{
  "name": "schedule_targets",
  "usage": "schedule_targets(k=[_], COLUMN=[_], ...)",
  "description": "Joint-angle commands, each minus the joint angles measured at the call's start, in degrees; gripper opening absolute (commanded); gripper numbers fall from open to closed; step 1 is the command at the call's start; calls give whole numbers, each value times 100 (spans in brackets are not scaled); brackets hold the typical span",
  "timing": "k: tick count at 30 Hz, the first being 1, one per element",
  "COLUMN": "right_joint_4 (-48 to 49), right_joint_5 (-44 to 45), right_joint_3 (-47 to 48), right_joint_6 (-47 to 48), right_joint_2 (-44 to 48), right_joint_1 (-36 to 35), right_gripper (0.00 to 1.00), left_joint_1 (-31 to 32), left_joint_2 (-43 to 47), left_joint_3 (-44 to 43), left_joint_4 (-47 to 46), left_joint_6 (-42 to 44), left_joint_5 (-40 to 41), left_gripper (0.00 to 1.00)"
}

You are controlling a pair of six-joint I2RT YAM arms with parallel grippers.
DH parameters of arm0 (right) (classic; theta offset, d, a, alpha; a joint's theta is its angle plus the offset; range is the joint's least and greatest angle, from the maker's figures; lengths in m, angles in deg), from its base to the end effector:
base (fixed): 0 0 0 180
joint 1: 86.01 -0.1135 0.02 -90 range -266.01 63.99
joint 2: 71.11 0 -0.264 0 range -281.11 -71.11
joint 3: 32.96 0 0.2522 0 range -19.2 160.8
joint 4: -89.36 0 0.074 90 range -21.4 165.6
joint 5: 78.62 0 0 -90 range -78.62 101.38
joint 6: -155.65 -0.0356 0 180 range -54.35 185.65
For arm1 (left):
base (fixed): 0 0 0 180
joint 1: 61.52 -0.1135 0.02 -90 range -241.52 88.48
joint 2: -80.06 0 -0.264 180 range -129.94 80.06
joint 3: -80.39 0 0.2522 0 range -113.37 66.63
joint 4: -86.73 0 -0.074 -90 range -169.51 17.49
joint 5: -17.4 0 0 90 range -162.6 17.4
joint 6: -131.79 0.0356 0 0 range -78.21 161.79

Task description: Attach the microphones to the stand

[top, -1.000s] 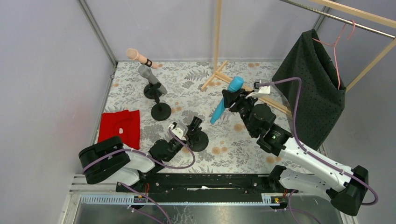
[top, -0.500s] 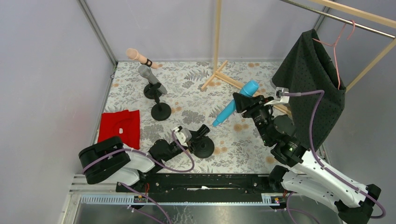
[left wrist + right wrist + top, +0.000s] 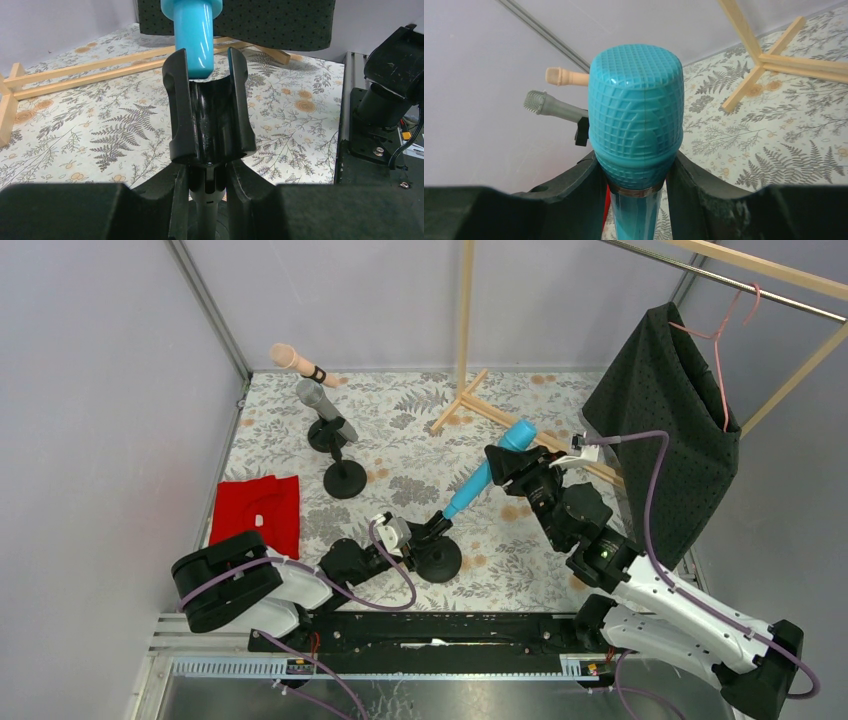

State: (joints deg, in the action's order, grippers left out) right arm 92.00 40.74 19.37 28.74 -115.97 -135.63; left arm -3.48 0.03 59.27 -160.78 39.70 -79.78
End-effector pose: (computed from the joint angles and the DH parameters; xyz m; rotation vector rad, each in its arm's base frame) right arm 0.1340 0.1306 0.3509 0.2823 1.4503 0.8850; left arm 0.1088 -0.1827 0.1739 0.7938 1.2631 -0.9474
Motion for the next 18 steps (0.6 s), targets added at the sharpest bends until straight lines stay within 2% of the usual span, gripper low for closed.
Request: schedule_targets(k=[1,9,18], right_joint_4=[518,243,312], right_joint_5=[-174,-545,-449], right_joint_3=[-40,-195,-691], right_joint_6=[-381,-757,-1178], right_joint_2=[21,41,-76], right_joint_1=[-30,-25,-29], right_gripper=[0,0,0], left_joint_1=[6,6,5], left_joint_2=[-73,-81,-127], left_joint_3=[-22,-19,-53], left_joint_4=[-495,-512,-488], left_joint_6=[-72,-122,-109], left_joint_5=[-201,-55,-120], left_gripper=[0,0,0])
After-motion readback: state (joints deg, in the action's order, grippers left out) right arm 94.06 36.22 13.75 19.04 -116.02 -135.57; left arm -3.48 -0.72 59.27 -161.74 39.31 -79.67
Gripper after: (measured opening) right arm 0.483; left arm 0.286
